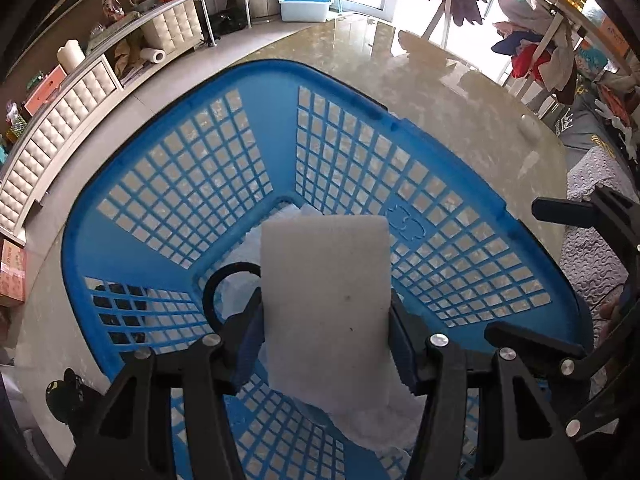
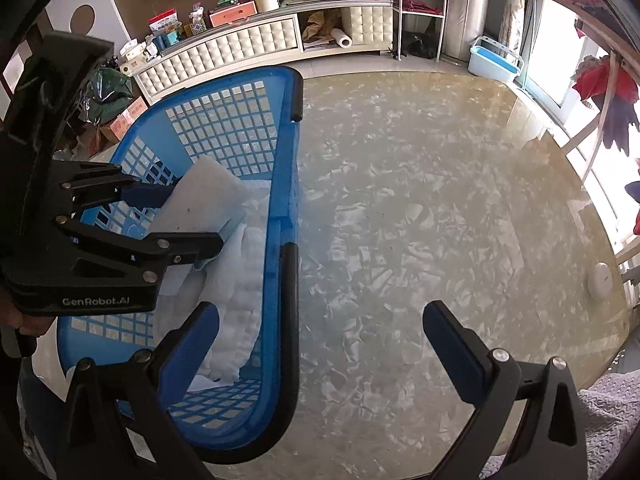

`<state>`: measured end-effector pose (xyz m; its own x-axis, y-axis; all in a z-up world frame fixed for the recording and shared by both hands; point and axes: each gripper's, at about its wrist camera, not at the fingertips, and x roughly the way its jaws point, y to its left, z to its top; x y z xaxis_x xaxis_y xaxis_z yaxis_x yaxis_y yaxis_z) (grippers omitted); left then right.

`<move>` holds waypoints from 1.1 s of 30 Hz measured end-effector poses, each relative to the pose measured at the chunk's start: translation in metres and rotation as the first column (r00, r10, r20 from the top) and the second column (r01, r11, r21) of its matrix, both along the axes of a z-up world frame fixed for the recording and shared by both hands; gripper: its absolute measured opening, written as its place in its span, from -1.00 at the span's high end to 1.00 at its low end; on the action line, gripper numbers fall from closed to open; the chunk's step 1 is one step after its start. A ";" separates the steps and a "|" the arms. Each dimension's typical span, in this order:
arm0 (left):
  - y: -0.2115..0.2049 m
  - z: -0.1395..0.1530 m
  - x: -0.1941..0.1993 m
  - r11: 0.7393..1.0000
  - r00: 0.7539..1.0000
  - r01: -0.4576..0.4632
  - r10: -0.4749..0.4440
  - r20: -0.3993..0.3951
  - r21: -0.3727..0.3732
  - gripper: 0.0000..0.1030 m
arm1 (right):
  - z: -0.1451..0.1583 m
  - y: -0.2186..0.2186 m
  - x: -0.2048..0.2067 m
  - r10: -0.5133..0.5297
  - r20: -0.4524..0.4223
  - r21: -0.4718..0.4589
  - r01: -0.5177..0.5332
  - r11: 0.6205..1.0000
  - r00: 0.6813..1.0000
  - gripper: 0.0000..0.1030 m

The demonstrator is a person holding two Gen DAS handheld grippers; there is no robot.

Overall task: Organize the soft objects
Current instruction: 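Lower the white pad into the basket and open the left gripper, then withdraw the left gripper and move the right gripper toward the black square mat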

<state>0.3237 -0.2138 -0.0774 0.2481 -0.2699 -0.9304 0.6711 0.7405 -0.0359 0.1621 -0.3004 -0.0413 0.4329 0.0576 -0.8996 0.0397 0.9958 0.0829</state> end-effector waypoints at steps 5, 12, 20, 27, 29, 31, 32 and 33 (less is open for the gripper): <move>-0.001 -0.001 0.002 1.000 1.000 -0.005 0.005 -0.029 -0.006 -0.18 | -0.001 -0.001 0.000 -0.006 -0.003 0.010 0.006 1.000 1.000 -0.98; -0.003 -0.001 -0.001 1.000 1.000 0.001 -0.001 -0.017 0.015 -0.77 | 0.004 -0.004 -0.002 -0.005 0.000 0.017 0.005 1.000 1.000 -0.98; 0.000 0.018 -0.019 0.998 0.998 -0.030 0.027 0.062 0.050 -1.00 | 0.022 0.001 -0.013 0.002 0.033 0.013 -0.002 1.000 0.999 -0.98; 0.015 0.047 -0.046 0.999 0.992 -0.041 0.038 0.124 0.023 -1.00 | 0.039 0.015 -0.025 0.019 0.070 0.000 -0.019 1.000 0.997 -0.99; 0.023 0.055 -0.053 0.999 0.990 -0.051 0.049 0.134 0.013 -1.00 | 0.044 0.021 -0.028 0.027 0.079 -0.007 -0.026 1.000 0.997 -0.98; 0.032 0.061 -0.060 0.998 0.989 -0.063 0.063 0.133 -0.005 -1.00 | 0.050 0.028 -0.031 0.035 0.089 -0.014 -0.034 0.999 0.995 -0.99; 0.035 0.063 -0.063 0.998 0.989 -0.066 0.067 0.134 -0.012 -1.00 | 0.052 0.030 -0.031 0.038 0.092 -0.017 -0.037 0.999 0.995 -0.99; 0.040 0.067 -0.067 0.997 0.988 -0.073 0.075 0.138 -0.020 -1.00 | 0.053 0.033 -0.031 0.042 0.095 -0.019 -0.041 0.999 0.995 -0.99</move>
